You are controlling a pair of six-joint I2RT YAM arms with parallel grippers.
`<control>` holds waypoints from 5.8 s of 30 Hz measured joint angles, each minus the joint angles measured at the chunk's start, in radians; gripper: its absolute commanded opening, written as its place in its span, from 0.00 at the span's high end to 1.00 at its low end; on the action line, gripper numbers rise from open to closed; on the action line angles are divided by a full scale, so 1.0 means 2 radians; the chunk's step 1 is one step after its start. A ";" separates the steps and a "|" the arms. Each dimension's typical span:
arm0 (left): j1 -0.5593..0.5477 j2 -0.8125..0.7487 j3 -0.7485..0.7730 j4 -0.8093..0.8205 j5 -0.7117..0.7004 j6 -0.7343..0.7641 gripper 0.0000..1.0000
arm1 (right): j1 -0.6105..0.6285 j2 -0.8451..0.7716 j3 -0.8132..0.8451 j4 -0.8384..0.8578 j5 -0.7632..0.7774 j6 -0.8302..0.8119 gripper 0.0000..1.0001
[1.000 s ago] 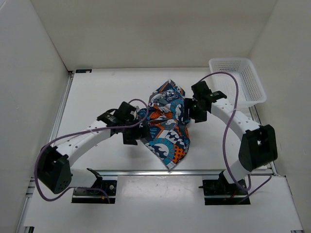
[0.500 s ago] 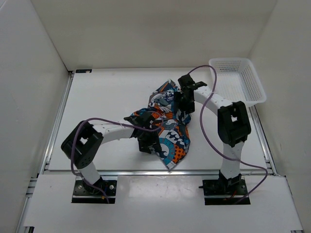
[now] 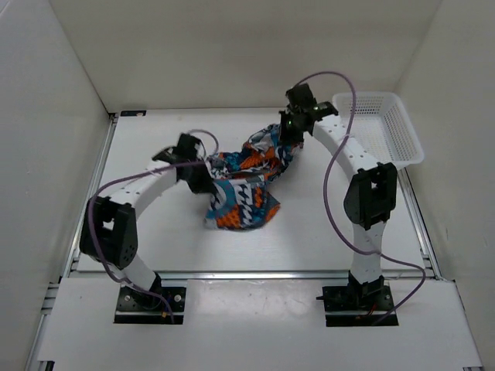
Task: Fold and stack the shorts
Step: Flatten the shorts out, then fold the shorts
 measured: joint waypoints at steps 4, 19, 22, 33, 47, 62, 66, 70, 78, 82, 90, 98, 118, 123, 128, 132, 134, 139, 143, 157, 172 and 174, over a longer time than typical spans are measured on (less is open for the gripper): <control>0.090 -0.007 0.170 -0.071 -0.039 0.062 0.90 | -0.017 -0.014 0.126 -0.014 -0.030 -0.007 1.00; 0.241 -0.220 0.206 -0.149 -0.061 0.140 0.24 | -0.093 -0.486 -0.218 0.060 -0.080 -0.023 0.30; 0.243 -0.268 0.091 -0.150 -0.052 0.133 0.03 | -0.108 -0.545 -0.360 0.045 -0.056 -0.017 0.19; 0.243 -0.230 0.004 -0.160 -0.050 0.133 0.35 | -0.102 -0.477 -0.426 -0.016 -0.027 0.023 0.24; 0.190 0.073 0.134 -0.107 -0.062 0.121 0.10 | 0.270 -0.347 -0.461 0.012 0.045 0.166 0.21; 0.154 0.253 0.251 -0.106 -0.078 0.127 0.90 | 0.358 -0.150 -0.360 0.009 0.125 0.163 0.42; 0.160 0.248 0.246 -0.106 -0.082 0.126 0.90 | 0.351 -0.136 -0.371 0.010 0.133 0.156 0.69; 0.179 0.197 0.190 -0.105 -0.090 0.121 0.90 | 0.307 -0.136 -0.381 0.011 0.139 0.133 0.75; 0.192 -0.061 0.012 -0.102 -0.108 0.093 0.90 | 0.149 -0.077 -0.261 0.022 0.143 0.033 0.66; 0.177 -0.164 -0.059 -0.107 -0.103 0.072 0.90 | 0.121 -0.087 -0.220 0.046 0.120 -0.006 0.36; 0.167 -0.196 -0.093 -0.109 -0.096 0.053 0.90 | 0.073 -0.296 -0.399 0.069 -0.004 0.017 0.29; 0.161 -0.183 -0.089 -0.109 -0.097 0.052 0.90 | 0.023 -0.501 -0.679 0.181 -0.086 0.236 0.29; 0.158 -0.179 -0.068 -0.109 -0.097 0.052 0.90 | 0.036 -0.305 -0.666 0.379 -0.051 0.369 0.92; 0.158 -0.181 -0.063 -0.115 -0.098 0.052 0.90 | 0.025 -0.298 -0.622 0.344 -0.025 0.346 0.99; 0.158 -0.194 -0.060 -0.125 -0.100 0.052 0.90 | 0.004 -0.356 -0.620 0.257 -0.006 0.317 0.83; 0.151 -0.206 -0.059 -0.128 -0.094 0.051 0.90 | -0.021 -0.446 -0.637 0.188 0.000 0.293 0.26; 0.137 -0.208 -0.059 -0.129 -0.093 0.048 0.90 | -0.033 -0.488 -0.653 0.164 -0.002 0.284 0.21; 0.102 -0.208 -0.059 -0.131 -0.092 0.037 0.90 | -0.042 -0.553 -0.712 0.160 -0.027 0.307 0.20; 0.097 -0.208 -0.059 -0.131 -0.092 0.032 0.90 | -0.038 -0.551 -0.752 0.192 -0.053 0.339 0.20; 0.092 -0.208 -0.054 -0.136 -0.095 0.029 0.90 | 0.033 -0.393 -0.708 0.310 -0.028 0.381 0.70; 0.095 -0.197 0.130 -0.199 -0.124 0.043 0.90 | -0.011 -0.429 -0.473 0.143 0.050 0.231 1.00; 0.097 -0.194 0.195 -0.215 -0.132 0.048 0.90 | -0.024 -0.434 -0.407 0.108 0.049 0.192 1.00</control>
